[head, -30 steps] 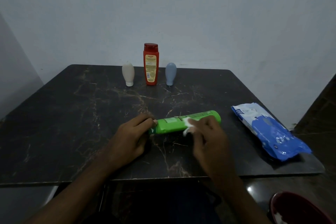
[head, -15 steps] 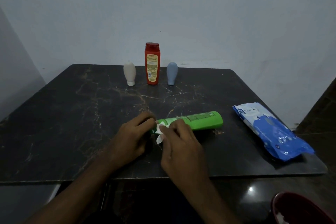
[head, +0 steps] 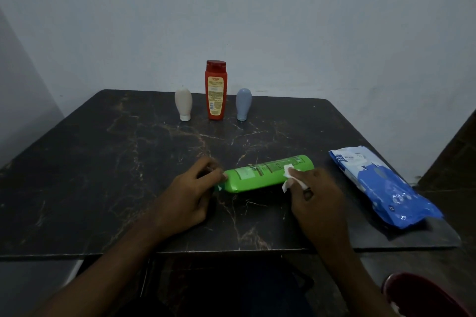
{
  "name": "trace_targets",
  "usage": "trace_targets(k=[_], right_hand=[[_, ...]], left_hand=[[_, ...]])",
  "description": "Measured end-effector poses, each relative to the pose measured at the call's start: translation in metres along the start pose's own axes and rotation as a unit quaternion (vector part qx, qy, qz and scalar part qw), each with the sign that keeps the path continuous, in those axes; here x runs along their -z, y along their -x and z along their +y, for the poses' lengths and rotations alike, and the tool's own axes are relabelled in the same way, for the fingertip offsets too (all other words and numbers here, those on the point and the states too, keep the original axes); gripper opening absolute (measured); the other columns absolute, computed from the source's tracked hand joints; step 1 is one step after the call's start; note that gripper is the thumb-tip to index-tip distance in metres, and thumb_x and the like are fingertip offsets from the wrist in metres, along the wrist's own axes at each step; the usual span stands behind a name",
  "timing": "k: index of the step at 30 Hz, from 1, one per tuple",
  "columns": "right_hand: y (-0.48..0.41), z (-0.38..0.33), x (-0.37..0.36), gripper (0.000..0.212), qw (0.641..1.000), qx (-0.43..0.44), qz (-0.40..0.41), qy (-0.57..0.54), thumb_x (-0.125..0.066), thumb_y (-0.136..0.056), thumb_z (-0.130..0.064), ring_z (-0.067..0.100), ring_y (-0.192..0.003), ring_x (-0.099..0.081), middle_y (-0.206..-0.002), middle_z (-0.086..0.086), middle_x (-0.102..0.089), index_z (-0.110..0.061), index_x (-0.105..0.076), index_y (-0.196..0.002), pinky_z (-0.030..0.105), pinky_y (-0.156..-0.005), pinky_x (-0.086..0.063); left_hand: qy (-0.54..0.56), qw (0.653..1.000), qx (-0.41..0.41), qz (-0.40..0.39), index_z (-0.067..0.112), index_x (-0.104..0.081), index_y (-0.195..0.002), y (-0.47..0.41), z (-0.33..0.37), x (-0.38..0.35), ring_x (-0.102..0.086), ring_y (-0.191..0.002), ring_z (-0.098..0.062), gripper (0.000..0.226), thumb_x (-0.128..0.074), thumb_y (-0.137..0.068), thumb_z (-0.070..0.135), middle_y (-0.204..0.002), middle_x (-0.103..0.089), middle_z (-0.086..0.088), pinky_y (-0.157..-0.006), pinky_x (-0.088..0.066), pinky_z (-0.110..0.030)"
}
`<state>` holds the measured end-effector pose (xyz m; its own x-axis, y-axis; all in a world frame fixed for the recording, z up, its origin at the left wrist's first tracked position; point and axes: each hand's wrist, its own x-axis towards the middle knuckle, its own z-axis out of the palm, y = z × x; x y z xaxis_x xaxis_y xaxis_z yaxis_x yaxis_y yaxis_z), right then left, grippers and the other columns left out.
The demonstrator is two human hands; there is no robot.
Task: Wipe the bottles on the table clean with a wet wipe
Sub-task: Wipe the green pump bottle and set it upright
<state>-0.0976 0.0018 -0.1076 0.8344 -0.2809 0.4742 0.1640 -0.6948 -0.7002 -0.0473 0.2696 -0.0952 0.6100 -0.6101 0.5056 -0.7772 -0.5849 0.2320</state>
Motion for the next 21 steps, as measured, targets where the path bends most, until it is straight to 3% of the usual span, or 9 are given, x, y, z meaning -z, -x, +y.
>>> trace_targets(k=[3, 8, 13, 21], right_hand=[[0.010, -0.012, -0.009, 0.028, 1.000, 0.024, -0.003, -0.004, -0.070, -0.088, -0.014, 0.004, -0.080, -0.061, -0.101, -0.001, -0.064, -0.015, -0.068, -0.116, 0.010, -0.067, -0.047], [0.032, -0.033, -0.031, 0.028, 0.997, 0.076, -0.024, -0.008, -0.073, -0.085, -0.013, 0.001, -0.082, -0.059, -0.103, -0.004, -0.066, -0.014, -0.070, -0.113, -0.006, -0.075, -0.036], [0.038, -0.033, -0.045, 0.023, 0.995, 0.093, -0.034, 0.004, -0.065, -0.089, -0.027, 0.008, -0.091, -0.064, -0.105, -0.011, -0.064, -0.023, -0.067, -0.112, 0.025, -0.077, -0.054], [0.039, -0.033, -0.055, 0.025, 0.993, 0.104, -0.051, 0.016, -0.062, -0.091, -0.028, 0.007, -0.094, -0.063, -0.105, -0.011, -0.063, -0.022, -0.068, -0.115, 0.029, -0.078, -0.055]], left_hand=[[0.009, 1.000, -0.011, -0.004, 0.011, -0.063, -0.120, 0.000, 0.002, 0.001, -0.058, -0.105, -0.014, 0.049, -0.065, -0.076, -0.011, -0.128, -0.051, -0.003, -0.079, -0.052, -0.017], [0.012, 1.000, -0.001, -0.022, 0.009, -0.060, -0.117, 0.000, 0.003, 0.000, -0.061, -0.097, -0.019, 0.044, -0.064, -0.076, -0.008, -0.129, -0.048, -0.001, -0.071, -0.056, -0.035], [0.042, 0.998, 0.013, -0.040, 0.013, -0.058, -0.119, 0.001, 0.006, -0.001, -0.058, -0.098, -0.013, 0.036, -0.066, -0.084, 0.016, -0.129, -0.046, 0.005, -0.077, -0.054, -0.034], [0.047, 0.998, 0.050, -0.015, 0.026, -0.055, -0.116, -0.001, -0.001, -0.006, -0.057, -0.097, -0.005, 0.031, -0.071, -0.090, 0.033, -0.117, -0.050, 0.014, -0.078, -0.054, -0.033]])
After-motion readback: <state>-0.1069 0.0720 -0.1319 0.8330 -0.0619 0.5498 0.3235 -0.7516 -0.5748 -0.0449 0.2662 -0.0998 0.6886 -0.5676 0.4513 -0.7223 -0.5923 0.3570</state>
